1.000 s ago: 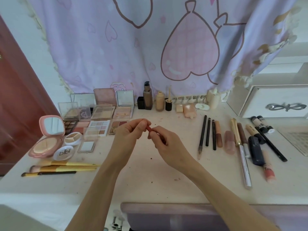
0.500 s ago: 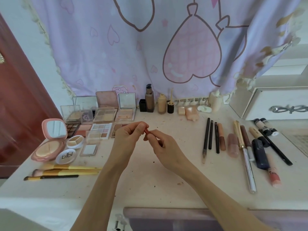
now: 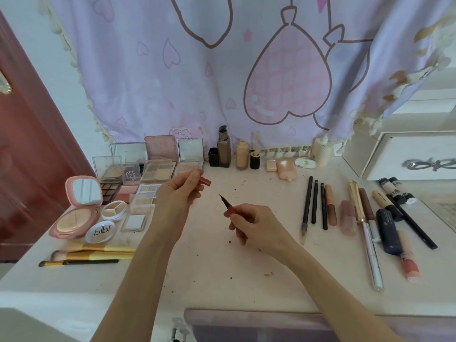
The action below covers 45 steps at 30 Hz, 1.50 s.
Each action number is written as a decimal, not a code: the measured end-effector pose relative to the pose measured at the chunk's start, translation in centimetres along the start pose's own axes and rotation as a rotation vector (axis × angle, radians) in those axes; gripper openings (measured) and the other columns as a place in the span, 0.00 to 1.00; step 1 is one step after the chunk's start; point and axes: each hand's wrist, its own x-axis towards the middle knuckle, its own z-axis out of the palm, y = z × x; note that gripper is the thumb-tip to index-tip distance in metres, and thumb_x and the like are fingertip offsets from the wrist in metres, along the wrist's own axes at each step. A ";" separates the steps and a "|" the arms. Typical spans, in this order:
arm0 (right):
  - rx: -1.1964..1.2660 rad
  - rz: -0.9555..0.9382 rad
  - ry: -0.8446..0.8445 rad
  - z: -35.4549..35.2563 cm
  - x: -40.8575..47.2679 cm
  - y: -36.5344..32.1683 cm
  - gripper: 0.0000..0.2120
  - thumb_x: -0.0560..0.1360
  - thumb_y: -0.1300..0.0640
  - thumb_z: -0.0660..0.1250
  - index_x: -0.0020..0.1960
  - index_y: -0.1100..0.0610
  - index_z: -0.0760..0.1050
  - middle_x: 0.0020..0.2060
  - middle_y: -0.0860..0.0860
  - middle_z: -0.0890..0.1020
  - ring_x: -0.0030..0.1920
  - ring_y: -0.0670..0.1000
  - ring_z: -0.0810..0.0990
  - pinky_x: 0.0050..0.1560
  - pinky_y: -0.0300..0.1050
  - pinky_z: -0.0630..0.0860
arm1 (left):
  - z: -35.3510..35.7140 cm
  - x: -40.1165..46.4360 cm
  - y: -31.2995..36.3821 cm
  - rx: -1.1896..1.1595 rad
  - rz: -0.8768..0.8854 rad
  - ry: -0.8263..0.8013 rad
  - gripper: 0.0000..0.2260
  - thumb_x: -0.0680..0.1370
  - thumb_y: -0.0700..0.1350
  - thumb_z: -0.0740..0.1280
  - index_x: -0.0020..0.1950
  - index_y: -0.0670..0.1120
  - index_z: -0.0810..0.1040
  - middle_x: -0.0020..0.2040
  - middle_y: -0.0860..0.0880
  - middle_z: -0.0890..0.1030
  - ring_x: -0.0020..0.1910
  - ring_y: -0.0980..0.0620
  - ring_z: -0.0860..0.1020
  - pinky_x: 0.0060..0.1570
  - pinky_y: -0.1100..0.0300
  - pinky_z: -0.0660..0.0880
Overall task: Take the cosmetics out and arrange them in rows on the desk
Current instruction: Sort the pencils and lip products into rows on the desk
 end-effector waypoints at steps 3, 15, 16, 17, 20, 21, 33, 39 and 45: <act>-0.033 0.058 0.133 -0.5 1.1 0.2 0.10 0.78 0.56 0.62 0.58 0.56 0.76 0.35 0.43 0.81 0.38 0.44 0.78 0.45 0.38 0.76 | -0.4 0.2 -0.9 0.134 0.008 0.183 0.07 0.75 0.35 0.67 0.47 0.46 0.80 0.44 0.48 0.81 0.42 0.54 0.78 0.46 0.66 0.74; -0.341 0.125 0.348 2.2 7.9 0.2 0.12 0.75 0.52 0.65 0.47 0.62 0.78 0.39 0.52 0.78 0.43 0.51 0.76 0.42 0.43 0.71 | 2.1 -0.1 -5.9 1.057 0.281 0.219 0.07 0.78 0.41 0.63 0.53 0.41 0.77 0.53 0.45 0.74 0.49 0.49 0.73 0.44 0.63 0.66; -0.344 0.135 0.346 2.5 8.4 0.1 0.13 0.75 0.51 0.66 0.47 0.62 0.78 0.40 0.53 0.79 0.44 0.52 0.77 0.44 0.45 0.74 | 2.0 0.1 -5.9 1.085 0.278 0.215 0.08 0.78 0.41 0.62 0.54 0.40 0.77 0.54 0.45 0.74 0.51 0.48 0.73 0.45 0.61 0.67; -0.344 0.142 0.339 2.6 8.7 0.1 0.13 0.75 0.51 0.66 0.46 0.62 0.78 0.40 0.54 0.79 0.45 0.53 0.78 0.45 0.46 0.76 | 1.9 0.2 -5.9 1.110 0.277 0.206 0.09 0.78 0.41 0.62 0.55 0.40 0.76 0.54 0.44 0.74 0.52 0.47 0.73 0.46 0.59 0.68; -0.328 0.098 0.310 2.8 8.9 -0.2 0.13 0.76 0.53 0.65 0.50 0.64 0.80 0.44 0.56 0.82 0.47 0.57 0.80 0.51 0.50 0.77 | 1.6 0.3 -6.1 1.153 0.320 0.169 0.11 0.79 0.38 0.60 0.58 0.38 0.77 0.54 0.42 0.75 0.56 0.44 0.71 0.49 0.56 0.70; -0.332 0.064 0.299 2.7 8.7 -0.1 0.13 0.77 0.55 0.63 0.53 0.63 0.79 0.49 0.56 0.82 0.49 0.57 0.80 0.54 0.49 0.76 | 1.4 0.2 -6.2 1.149 0.338 0.163 0.11 0.78 0.36 0.60 0.57 0.37 0.78 0.53 0.41 0.76 0.55 0.44 0.71 0.49 0.56 0.69; -0.841 -0.274 0.008 3.1 6.0 1.8 0.25 0.79 0.63 0.53 0.74 0.49 0.58 0.73 0.43 0.62 0.74 0.48 0.57 0.69 0.41 0.50 | 0.1 -0.1 -6.7 1.226 0.499 0.158 0.09 0.73 0.32 0.67 0.52 0.38 0.81 0.47 0.42 0.83 0.46 0.40 0.76 0.45 0.51 0.75; -0.909 -0.278 -0.030 3.0 6.4 1.7 0.25 0.79 0.61 0.52 0.75 0.49 0.55 0.74 0.44 0.59 0.75 0.48 0.53 0.72 0.45 0.46 | 0.1 0.0 -6.7 1.215 0.432 0.142 0.14 0.74 0.31 0.62 0.59 0.37 0.78 0.55 0.41 0.81 0.54 0.39 0.73 0.56 0.51 0.71; -0.935 -0.270 -0.050 2.9 6.6 1.6 0.25 0.79 0.61 0.52 0.75 0.49 0.55 0.75 0.44 0.58 0.75 0.48 0.53 0.73 0.46 0.45 | 0.2 0.0 -6.1 1.190 0.377 0.151 0.16 0.78 0.35 0.59 0.64 0.40 0.74 0.61 0.44 0.78 0.62 0.44 0.69 0.62 0.57 0.66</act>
